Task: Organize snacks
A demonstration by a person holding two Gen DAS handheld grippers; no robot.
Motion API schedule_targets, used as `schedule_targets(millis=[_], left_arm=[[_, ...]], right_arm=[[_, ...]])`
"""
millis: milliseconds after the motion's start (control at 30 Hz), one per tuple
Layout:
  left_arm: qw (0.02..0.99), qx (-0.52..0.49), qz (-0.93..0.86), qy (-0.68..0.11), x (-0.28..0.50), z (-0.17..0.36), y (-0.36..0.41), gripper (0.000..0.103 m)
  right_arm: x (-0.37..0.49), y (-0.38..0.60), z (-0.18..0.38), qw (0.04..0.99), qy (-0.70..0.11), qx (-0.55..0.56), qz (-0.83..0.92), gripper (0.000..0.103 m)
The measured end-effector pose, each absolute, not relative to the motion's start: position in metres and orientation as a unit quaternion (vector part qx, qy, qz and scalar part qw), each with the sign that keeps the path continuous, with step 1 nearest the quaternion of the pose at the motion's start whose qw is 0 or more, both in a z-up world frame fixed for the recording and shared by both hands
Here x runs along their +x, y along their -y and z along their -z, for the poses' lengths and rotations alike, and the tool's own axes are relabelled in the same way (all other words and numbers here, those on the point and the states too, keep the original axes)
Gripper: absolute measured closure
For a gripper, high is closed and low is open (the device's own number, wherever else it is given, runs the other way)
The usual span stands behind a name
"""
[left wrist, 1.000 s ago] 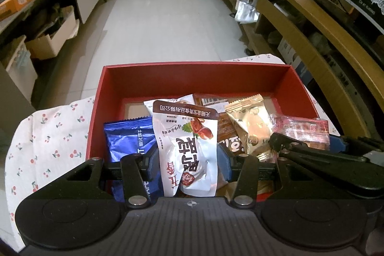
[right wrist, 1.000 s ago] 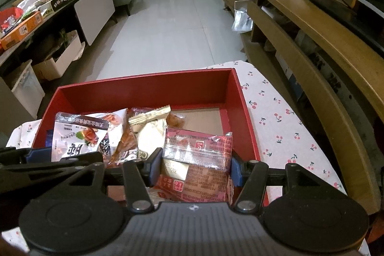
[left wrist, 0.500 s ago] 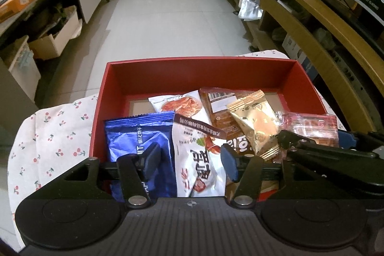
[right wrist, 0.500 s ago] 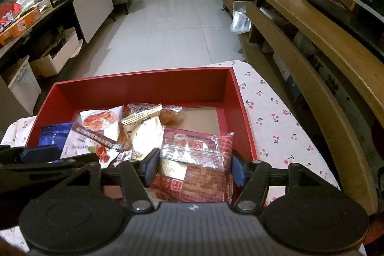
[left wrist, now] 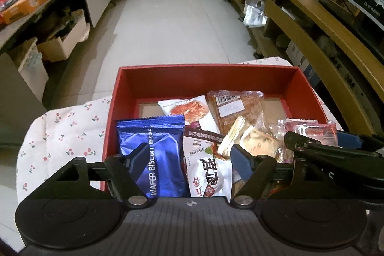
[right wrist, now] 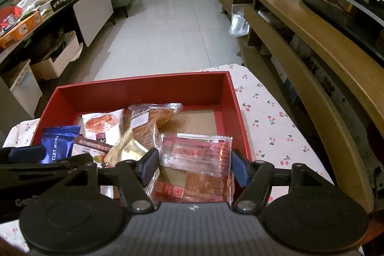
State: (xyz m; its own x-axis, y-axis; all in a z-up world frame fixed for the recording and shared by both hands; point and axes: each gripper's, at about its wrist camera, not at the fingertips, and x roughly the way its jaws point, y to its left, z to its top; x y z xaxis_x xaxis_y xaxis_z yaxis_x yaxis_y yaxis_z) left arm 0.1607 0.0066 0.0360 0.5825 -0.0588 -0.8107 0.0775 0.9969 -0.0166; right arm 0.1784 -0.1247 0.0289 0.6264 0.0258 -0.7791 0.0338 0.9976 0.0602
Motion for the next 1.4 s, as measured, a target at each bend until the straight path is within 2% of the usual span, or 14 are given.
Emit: schedule_targets(millis=[533,700,1233,1400], left_arm=[[0.905,0.013,0.023,-0.424,0.142,-0.051,-0.01,0.012],[0.911,0.01,0.017,-0.411,0.132,-0.059,-0.016,0.0],[0.909,0.007,0.014,-0.416,0.067,-0.059,-0.034,0.0],[0.918,-0.014,0.024,-0.395,0.039,-0.062,-0.043,0.0]], right_arm=[[0.156,0.128,-0.049,0.916,-0.4,0.035,0.003,0.022],[0.145,0.134,-0.06,0.921,-0.386,0.049,0.002,0.022],[0.062,0.139,-0.07,0.914,-0.396,0.08,-0.011,0.021],[0.034,0.134,-0.071,0.914,-0.396,0.083,-0.023,0.021]])
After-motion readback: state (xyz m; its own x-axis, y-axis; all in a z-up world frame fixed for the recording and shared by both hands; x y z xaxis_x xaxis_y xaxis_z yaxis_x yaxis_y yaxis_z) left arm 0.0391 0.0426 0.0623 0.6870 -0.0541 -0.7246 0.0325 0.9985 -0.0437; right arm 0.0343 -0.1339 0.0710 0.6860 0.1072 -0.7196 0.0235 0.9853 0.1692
